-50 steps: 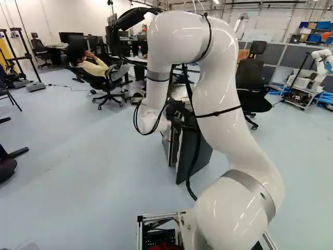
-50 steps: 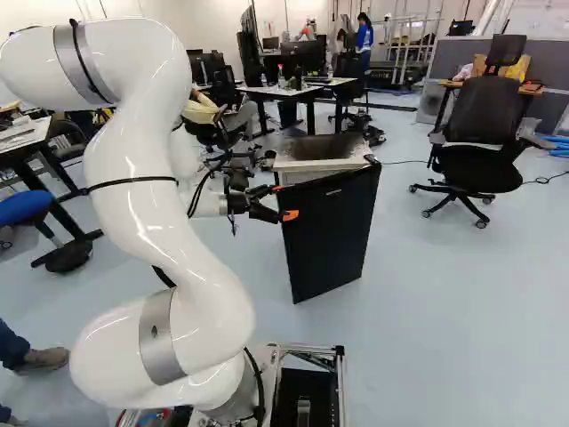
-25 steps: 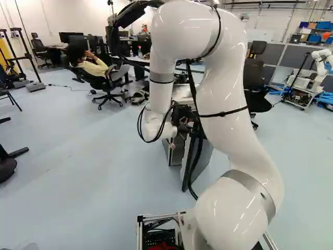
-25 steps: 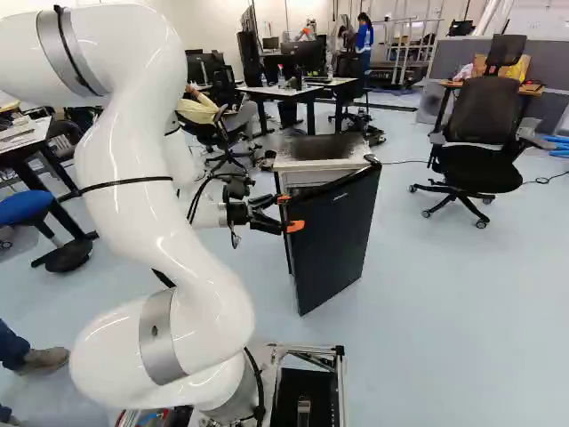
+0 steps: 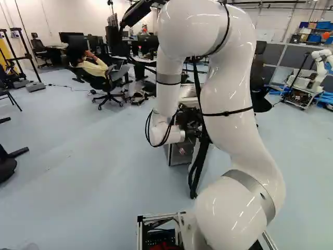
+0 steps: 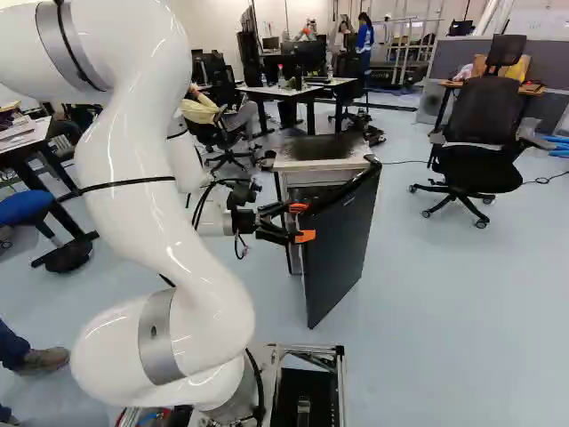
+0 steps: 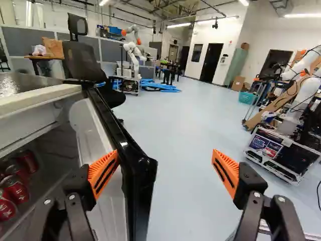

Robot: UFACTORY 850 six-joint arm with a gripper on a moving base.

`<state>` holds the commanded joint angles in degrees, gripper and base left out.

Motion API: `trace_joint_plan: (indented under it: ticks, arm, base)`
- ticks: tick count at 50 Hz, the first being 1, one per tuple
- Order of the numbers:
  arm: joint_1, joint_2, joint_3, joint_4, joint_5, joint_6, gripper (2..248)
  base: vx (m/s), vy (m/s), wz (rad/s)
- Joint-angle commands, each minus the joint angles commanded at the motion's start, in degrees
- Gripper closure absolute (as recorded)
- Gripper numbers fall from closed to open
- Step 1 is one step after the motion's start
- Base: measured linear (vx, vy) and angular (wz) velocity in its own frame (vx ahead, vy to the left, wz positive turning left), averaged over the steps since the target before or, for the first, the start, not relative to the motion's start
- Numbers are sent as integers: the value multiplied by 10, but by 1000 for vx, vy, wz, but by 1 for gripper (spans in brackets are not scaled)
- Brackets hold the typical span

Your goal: Grab a drink from the fridge

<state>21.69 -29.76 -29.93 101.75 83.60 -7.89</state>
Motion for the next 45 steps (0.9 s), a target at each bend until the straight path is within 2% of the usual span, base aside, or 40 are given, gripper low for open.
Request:
trace_joint_plan:
  ticks: [21, 34, 45]
  arm:
    - [-58, 3, 14, 36, 0, 0, 3]
    - [-106, 3, 10, 60, 0, 0, 3]
    - [-154, 0, -9, 73, 0, 0, 3]
  base:
    - [0, 0, 0]
    - [0, 0, 0]
    - [0, 0, 0]
